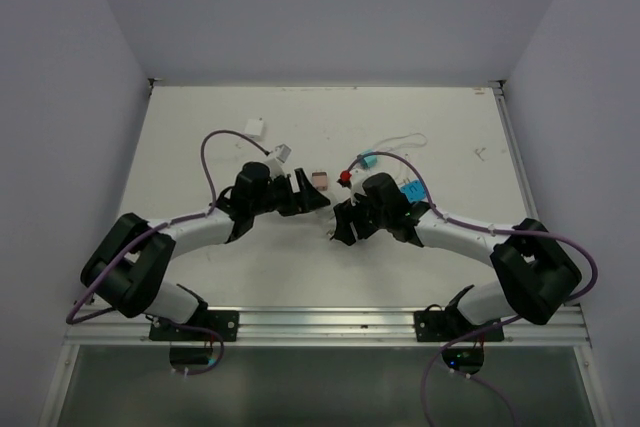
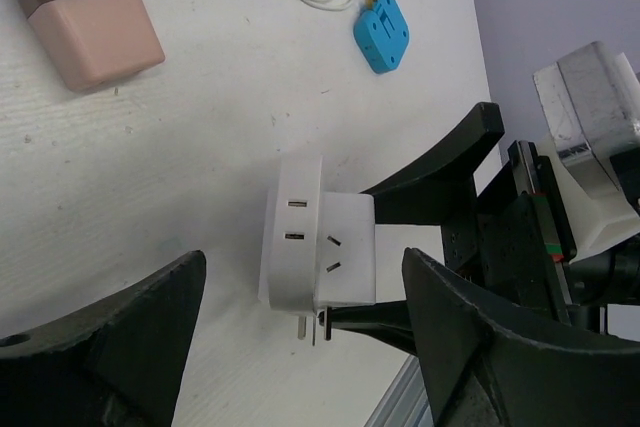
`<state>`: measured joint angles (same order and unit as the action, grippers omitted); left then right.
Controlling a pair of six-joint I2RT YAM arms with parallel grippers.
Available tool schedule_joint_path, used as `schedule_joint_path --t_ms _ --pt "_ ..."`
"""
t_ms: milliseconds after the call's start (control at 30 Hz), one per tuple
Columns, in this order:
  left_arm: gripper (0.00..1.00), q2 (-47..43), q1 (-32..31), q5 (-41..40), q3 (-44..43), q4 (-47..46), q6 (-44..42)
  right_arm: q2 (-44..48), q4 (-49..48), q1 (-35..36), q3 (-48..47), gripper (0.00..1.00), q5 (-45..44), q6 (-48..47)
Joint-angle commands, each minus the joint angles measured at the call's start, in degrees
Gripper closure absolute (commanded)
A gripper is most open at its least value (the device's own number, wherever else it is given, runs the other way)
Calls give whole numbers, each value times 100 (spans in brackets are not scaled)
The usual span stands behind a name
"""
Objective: Pull the plug off the socket
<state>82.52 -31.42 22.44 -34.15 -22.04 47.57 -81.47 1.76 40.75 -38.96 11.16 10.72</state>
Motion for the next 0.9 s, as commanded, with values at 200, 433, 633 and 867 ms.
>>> schedule_joint_path --t_ms 200,433,633,867 --pt "32 660 -189 95 -259 -853 349 140 -53 -6 38 100 97 -105" --pt "70 836 -277 7 -276 -1179 376 97 -35 3 55 100 53 -96" --pt "100 503 -268 -362 -259 -1179 209 9 70 -6 73 100 -70 -114" --pt "100 63 -251 -705 -232 -1355 25 -343 693 3 -182 100 -465 -228"
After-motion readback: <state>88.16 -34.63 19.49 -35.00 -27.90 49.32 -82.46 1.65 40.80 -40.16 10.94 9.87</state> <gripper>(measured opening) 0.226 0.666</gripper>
